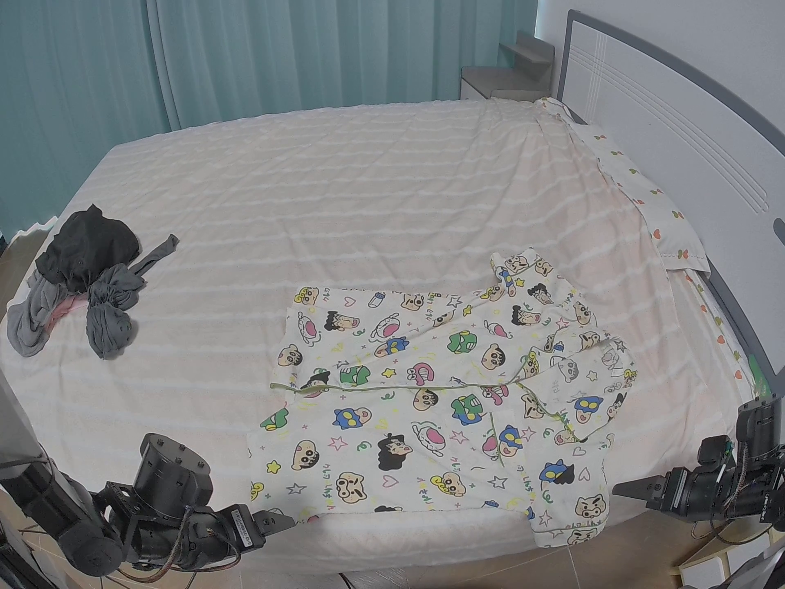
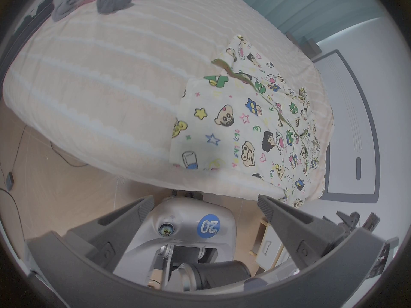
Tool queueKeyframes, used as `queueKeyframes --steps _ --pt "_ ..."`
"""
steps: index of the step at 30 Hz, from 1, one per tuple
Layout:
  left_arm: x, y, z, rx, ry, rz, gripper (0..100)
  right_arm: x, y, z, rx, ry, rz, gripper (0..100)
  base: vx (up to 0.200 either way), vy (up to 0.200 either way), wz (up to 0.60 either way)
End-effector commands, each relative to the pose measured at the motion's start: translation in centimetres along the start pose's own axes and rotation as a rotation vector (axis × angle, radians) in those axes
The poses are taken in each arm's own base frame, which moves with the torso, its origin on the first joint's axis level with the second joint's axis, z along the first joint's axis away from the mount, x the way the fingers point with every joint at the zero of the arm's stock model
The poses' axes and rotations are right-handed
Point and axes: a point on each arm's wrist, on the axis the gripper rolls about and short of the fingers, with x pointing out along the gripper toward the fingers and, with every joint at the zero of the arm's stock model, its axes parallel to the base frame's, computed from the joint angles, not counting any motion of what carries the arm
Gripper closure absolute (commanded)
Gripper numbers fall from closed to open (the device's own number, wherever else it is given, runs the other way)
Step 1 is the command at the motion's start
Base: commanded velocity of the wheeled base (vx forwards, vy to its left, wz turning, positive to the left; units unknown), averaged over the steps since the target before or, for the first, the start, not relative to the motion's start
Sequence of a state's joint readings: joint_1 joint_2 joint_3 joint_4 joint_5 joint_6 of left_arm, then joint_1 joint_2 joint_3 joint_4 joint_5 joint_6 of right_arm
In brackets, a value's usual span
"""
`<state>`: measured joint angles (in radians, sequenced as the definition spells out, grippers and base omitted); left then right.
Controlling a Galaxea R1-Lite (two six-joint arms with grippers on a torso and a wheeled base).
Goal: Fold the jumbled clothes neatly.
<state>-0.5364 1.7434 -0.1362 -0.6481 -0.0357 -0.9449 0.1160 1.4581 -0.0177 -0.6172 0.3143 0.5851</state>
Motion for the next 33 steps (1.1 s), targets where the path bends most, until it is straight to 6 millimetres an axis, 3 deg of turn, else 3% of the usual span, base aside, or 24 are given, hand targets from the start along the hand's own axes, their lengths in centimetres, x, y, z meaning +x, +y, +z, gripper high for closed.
queueKeyframes --steps 1,13,19,33 --pt "2.1 0.2 -0.3 -0.051 0.006 0.059 0 -0.2 -0.3 -0.7 -0.001 0.031 -0.013 0 -0.2 0.0 0.0" --pt "8.2 -0.4 -1.0 -0.148 -0.183 0.133 0 -0.2 -0.2 -0.7 -0.003 0.034 -0.012 0 -0.033 0.0 0.0" --pt "10.1 -1.7 0.6 -0.182 -0.319 0.119 0 -0.2 -0.2 -0.8 -0.01 0.037 -0.009 0 0.0 0.0 0.0" --pt "10.9 -3.2 3.2 -0.235 -0.404 0.056 0 -0.3 0.2 -1.0 -0.032 0.041 0.011 0 0.0 0.0 0.0"
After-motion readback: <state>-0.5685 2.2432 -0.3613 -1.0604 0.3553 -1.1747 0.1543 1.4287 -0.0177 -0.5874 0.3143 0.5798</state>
